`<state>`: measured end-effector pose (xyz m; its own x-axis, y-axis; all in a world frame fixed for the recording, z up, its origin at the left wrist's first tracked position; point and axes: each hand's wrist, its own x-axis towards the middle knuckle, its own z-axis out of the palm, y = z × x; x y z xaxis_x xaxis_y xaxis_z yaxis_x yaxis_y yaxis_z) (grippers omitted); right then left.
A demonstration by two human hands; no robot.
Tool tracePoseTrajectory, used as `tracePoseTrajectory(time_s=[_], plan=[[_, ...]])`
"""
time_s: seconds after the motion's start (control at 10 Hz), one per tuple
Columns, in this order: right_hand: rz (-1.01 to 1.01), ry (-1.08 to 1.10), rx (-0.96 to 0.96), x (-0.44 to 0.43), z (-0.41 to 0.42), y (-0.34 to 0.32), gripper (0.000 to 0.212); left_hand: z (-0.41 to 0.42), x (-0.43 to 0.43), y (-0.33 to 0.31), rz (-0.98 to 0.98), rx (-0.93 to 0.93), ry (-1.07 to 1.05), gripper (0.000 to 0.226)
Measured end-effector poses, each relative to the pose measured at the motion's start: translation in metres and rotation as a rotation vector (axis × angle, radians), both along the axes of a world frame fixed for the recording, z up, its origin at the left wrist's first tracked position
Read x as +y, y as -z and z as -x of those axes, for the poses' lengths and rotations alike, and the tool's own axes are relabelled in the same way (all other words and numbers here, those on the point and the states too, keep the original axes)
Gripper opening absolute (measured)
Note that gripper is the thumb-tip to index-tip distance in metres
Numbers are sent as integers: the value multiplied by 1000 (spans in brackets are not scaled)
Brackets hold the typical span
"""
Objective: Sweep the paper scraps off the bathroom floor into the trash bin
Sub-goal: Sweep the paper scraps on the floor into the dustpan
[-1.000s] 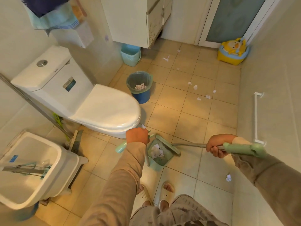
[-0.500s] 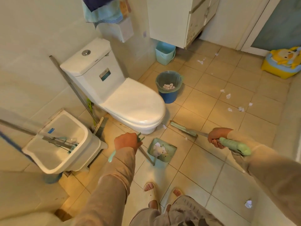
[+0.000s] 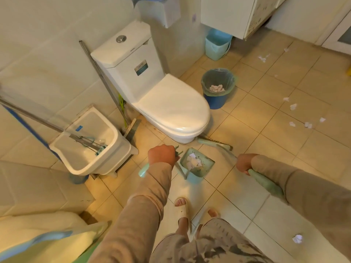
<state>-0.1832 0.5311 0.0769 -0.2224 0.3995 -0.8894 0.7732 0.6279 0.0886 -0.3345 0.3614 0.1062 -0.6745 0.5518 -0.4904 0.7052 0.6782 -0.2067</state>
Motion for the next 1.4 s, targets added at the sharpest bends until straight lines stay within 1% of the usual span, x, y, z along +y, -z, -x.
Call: tracePoseTrajectory(time_s=[0.1, 0.2, 0.3, 0.4, 0.5, 0.7, 0.8, 0.9, 1.0, 1.1, 1.2, 1.3, 1.4], plan=[[65, -70, -13, -4, -7, -9, 40, 4, -3, 3, 11, 16, -20, 38], [118, -16, -11, 2, -26, -22, 29, 3, 5, -4, 13, 3, -7, 38], [128, 95, 31, 2, -47, -31, 36, 2, 13, -3, 1, 11, 55, 37], [96, 112, 67, -6, -54, -33, 37, 10, 8, -2, -19, 4, 9, 38], [50, 186, 97, -12, -74, -34, 34, 10, 2, -3, -51, -6, 12, 40], [-38, 416, 143, -11, -100, -32, 29, 8, -1, -8, -45, 33, 263, 43], [-67, 519, 158, -13, -104, -26, 23, 1, 0, -9, -32, 43, 375, 43], [-83, 544, 209, -18, -106, -9, 35, -7, -8, -6, 1, 9, 383, 42], [-58, 540, 190, -30, -117, 2, 34, -13, -11, -3, -14, 8, 384, 39], [53, 449, 73, -50, -118, 4, 34, -10, -9, -3, -17, -1, 382, 38], [85, 295, -25, -66, -119, -1, 65, -9, -4, -3, -27, 5, 395, 38], [126, 322, -46, -67, -126, -13, 63, -6, -3, -2, -50, 11, 413, 38], [140, 503, -10, -70, -125, -27, 39, -3, -2, -3, -73, 14, 412, 38]])
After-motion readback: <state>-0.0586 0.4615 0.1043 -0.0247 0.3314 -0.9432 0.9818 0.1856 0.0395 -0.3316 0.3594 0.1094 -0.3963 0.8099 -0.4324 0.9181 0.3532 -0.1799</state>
